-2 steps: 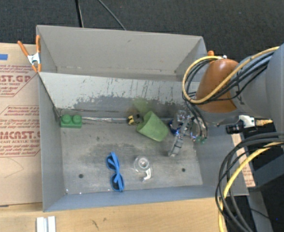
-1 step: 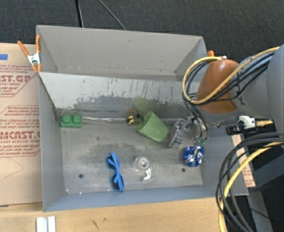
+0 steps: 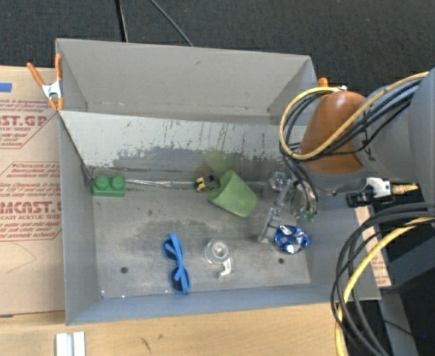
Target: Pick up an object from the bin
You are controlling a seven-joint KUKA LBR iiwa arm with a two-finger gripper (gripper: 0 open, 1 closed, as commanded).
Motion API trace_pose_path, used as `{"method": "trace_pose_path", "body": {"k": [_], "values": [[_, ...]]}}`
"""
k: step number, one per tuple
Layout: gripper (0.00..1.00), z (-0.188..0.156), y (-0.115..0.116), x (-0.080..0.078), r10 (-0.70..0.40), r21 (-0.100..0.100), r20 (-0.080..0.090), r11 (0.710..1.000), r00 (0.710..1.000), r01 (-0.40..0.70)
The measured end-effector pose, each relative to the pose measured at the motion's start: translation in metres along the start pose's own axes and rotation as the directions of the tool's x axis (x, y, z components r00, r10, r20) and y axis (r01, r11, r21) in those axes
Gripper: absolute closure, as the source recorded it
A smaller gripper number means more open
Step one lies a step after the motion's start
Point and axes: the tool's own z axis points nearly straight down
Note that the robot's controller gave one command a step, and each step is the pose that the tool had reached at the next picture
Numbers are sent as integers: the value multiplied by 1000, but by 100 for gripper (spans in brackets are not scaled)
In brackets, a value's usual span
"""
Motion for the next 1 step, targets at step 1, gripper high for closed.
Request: {"method": "trace_pose_path", "body": {"k": [1], "values": [[0,4,-73,56,-294,0,-5,956,956,294]]}}
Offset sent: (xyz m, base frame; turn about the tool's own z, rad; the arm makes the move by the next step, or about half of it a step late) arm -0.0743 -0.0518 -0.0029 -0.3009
